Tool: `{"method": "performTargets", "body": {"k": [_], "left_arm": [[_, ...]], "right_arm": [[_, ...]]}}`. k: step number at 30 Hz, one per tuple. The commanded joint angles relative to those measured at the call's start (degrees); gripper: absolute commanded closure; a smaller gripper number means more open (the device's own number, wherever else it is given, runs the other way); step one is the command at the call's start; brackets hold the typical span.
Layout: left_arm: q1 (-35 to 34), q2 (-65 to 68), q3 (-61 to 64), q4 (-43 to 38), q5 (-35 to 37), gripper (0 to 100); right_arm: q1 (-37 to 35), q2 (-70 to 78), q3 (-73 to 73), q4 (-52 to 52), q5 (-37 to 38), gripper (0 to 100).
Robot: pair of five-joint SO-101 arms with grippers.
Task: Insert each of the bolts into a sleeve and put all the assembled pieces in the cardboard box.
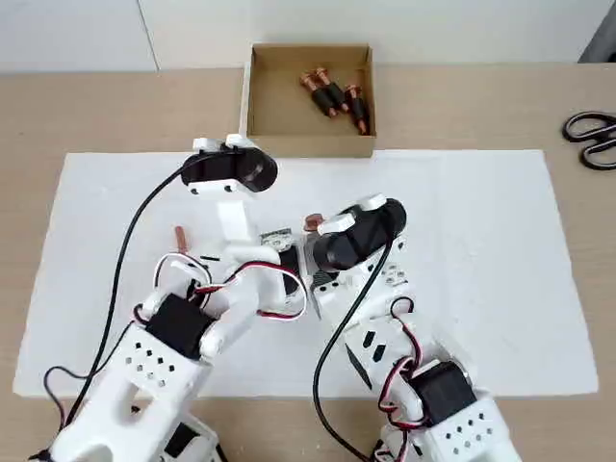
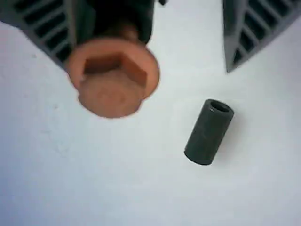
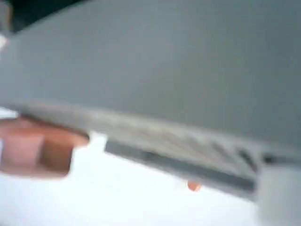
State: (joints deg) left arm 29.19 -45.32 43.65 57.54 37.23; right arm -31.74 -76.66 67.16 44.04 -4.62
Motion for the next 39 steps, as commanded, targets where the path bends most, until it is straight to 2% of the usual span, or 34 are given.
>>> {"method": "performTargets", "body": {"k": [1, 4, 10, 17, 26, 34, 39], "left_arm": [[0.44, -0.18, -1.63, 5.19, -1.05, 82], [0.53, -0.18, -5.58, 8.62, -1.67, 82], [0.44, -0.09, -9.71, 14.77, -7.82, 82], [0.09, -0.09, -15.87, 19.52, -8.44, 82], [-0.18, -0.09, -19.12, 15.30, -8.09, 82], [-8.88, -0.18, -19.47, 13.63, -8.35, 82], [-17.05, -0.18, -21.67, 21.63, -10.73, 82]], "right_arm": [[0.75, -0.66, -0.97, -1.63, 0.09, 99.5], [0.75, -0.66, -0.97, -1.63, 0.09, 99.5], [0.75, -0.66, -0.97, -1.63, 0.09, 99.5], [0.75, -0.66, -0.97, -1.63, 0.09, 99.5], [0.57, -0.66, -0.97, -1.54, 0.09, 99.5], [0.66, -0.66, -0.97, -1.54, 0.26, 99.5], [0.84, -0.66, -0.97, -1.54, 0.26, 99.5]]}}
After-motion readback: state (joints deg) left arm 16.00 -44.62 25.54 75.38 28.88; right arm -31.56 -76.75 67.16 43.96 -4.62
